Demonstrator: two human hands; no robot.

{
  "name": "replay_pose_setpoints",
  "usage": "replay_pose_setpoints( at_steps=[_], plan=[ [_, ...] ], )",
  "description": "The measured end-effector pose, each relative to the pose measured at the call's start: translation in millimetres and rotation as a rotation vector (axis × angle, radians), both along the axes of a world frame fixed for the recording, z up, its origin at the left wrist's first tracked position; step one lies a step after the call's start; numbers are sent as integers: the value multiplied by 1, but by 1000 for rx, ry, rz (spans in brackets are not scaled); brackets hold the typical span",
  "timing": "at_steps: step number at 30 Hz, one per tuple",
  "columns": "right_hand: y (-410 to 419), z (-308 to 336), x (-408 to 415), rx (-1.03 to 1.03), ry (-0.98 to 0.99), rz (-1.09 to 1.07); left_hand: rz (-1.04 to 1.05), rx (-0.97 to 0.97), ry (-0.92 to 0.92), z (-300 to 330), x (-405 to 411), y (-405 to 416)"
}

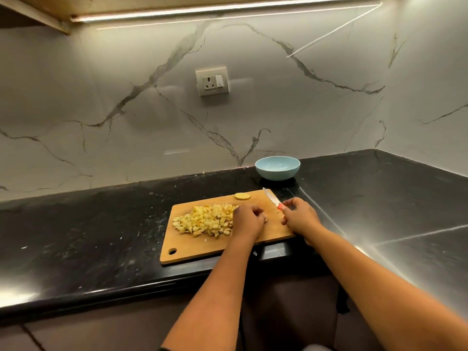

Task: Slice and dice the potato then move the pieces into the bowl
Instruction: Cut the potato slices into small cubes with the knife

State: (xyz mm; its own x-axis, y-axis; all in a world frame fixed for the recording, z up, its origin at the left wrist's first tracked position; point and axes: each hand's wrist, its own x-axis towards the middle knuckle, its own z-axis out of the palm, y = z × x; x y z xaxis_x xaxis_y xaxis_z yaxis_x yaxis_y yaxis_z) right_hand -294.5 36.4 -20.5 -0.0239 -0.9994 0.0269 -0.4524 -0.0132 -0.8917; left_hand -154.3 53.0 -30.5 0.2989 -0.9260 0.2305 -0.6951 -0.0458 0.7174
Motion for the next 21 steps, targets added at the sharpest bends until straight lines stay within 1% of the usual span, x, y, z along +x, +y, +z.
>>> replay_pose_setpoints(
  at_steps=[2,4,8,12,18,21],
  plan=[
    [14,2,0,-85,110,21,8,-8,11,-1,0,1],
    [28,-3,0,-149,155,-4,-5,3,11,-1,1,2],
    [58,-19,-2,-275,310,-26,-36,-8,-1,-4,1,3],
    [62,-24,0,-381,302,-6,-35,-19,-32,-6,0,4],
    [56,-34,6,-453,257,-26,7,-88,-138,-12,-4,3],
    [56,-33,9,-461,283,-15,12,-89,-101,-12,-2,1]
  ],
)
